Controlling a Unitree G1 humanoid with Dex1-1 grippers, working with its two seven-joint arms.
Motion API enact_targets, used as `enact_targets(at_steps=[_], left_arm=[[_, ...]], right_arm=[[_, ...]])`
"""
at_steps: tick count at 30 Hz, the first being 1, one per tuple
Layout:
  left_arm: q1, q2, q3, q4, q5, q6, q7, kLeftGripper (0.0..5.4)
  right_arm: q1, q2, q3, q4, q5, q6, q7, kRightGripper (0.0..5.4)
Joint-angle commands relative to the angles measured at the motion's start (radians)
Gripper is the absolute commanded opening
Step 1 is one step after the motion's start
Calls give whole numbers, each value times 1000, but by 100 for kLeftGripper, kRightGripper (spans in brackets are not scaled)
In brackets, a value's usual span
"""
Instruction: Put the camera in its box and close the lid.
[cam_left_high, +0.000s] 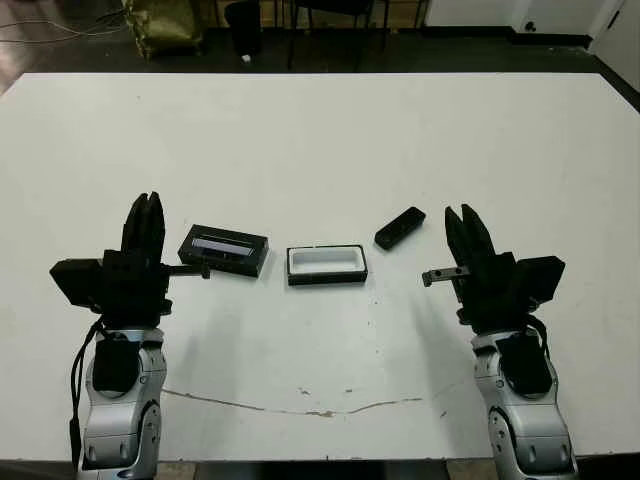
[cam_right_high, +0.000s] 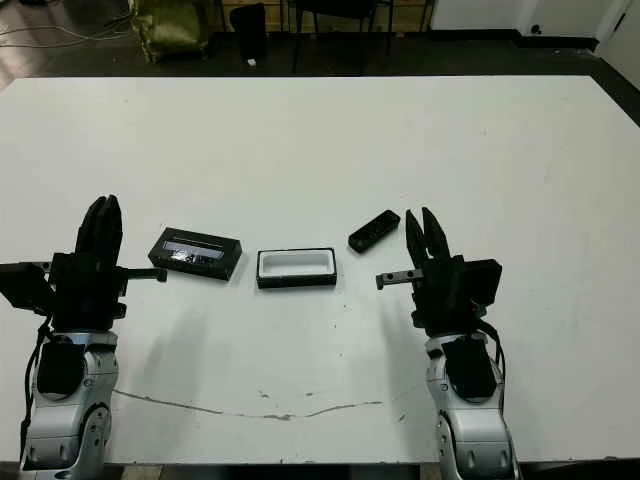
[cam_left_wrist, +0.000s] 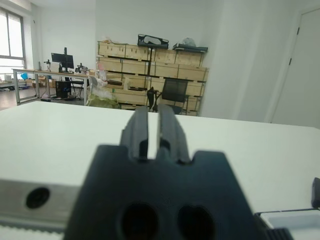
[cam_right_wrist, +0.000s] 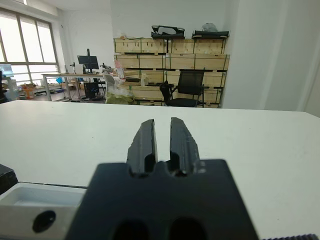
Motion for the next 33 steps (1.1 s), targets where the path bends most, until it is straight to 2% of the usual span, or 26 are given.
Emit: enact_targets(at_steps=[1, 13, 19, 23, 25, 28, 33], left_arm=[[16, 3, -3, 8, 4, 19, 2, 2], [29, -5, -15, 7, 17, 18, 13, 2], [37, -4, -21, 0, 18, 18, 13, 2], [39, -6, -24, -5, 18, 22, 16, 2], [39, -9, -25, -5, 10, 22, 14, 2], [41, -8, -27, -5, 12, 19, 15, 2], [44, -6, -28, -11, 24, 21, 19, 2]], right_arm=[[11, -7, -4, 13, 0, 9, 2, 0], [-13, -36, -20, 6, -4, 29, 8, 0], [-156, -127, -77, 17, -3, 62, 46, 0], [-352, -242, -104, 156, -45, 112, 85, 0], [-454, -296, -98, 269, -82, 112, 101, 0], [-603, -360, -69, 484, -139, 43, 132, 0], [-821, -399, 15, 795, -253, -46, 138, 0]])
